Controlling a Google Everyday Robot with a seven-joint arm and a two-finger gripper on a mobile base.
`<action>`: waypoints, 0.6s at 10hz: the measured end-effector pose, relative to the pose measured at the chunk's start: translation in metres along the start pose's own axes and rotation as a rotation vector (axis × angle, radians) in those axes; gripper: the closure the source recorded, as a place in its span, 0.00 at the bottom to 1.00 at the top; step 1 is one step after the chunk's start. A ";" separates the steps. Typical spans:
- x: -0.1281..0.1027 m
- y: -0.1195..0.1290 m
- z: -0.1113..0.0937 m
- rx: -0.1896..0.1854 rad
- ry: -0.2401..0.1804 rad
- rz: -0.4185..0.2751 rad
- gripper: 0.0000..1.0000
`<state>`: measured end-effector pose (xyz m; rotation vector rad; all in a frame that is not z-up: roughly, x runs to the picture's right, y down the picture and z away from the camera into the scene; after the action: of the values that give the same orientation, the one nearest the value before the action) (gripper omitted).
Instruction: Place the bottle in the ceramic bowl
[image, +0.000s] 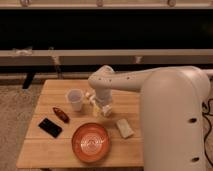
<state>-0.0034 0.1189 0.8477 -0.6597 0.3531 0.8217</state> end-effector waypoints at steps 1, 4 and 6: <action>-0.009 -0.008 0.002 0.006 0.002 0.006 0.20; -0.029 -0.029 0.017 -0.002 0.023 0.019 0.20; -0.035 -0.019 0.029 -0.013 0.041 0.007 0.25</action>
<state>-0.0099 0.1087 0.8952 -0.6882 0.3876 0.8185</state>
